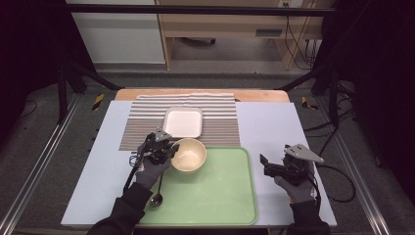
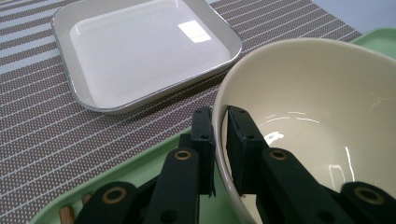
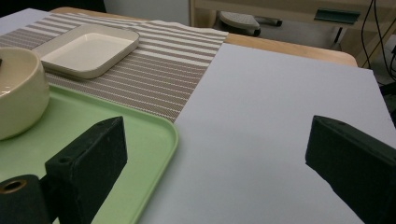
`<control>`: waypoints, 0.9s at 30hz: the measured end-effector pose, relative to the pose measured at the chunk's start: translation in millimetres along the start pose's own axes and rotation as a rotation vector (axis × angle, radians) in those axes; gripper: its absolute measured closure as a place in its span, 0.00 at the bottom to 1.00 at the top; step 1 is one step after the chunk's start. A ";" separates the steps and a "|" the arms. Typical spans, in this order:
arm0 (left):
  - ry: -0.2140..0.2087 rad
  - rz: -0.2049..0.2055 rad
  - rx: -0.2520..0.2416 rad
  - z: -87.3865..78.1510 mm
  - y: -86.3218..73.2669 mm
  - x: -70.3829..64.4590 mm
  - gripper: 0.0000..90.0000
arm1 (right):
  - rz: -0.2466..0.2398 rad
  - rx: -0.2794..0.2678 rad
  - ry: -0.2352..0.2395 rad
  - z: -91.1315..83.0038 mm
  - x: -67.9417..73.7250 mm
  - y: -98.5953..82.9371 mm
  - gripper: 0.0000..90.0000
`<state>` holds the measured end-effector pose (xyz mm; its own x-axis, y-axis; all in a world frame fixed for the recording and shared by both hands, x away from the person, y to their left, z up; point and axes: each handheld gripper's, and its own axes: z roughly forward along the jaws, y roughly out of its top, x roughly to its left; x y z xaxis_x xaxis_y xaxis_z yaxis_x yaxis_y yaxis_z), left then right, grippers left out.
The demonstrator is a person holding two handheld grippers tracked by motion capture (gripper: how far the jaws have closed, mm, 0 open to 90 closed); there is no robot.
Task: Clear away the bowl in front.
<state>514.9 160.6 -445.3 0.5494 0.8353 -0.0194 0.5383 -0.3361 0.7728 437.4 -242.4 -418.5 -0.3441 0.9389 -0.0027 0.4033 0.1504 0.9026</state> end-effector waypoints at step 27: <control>-0.003 -0.006 -0.166 -39.9 20.3 20.6 0.50 | -0.003 0.002 -0.003 1.8 1.4 0.3 0.06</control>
<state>511.7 188.4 -404.6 0.5489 0.8355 -0.0262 0.4289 -0.2546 0.8668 438.6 -240.5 -418.9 -0.3431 0.9393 -0.0071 0.4042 0.1544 0.9015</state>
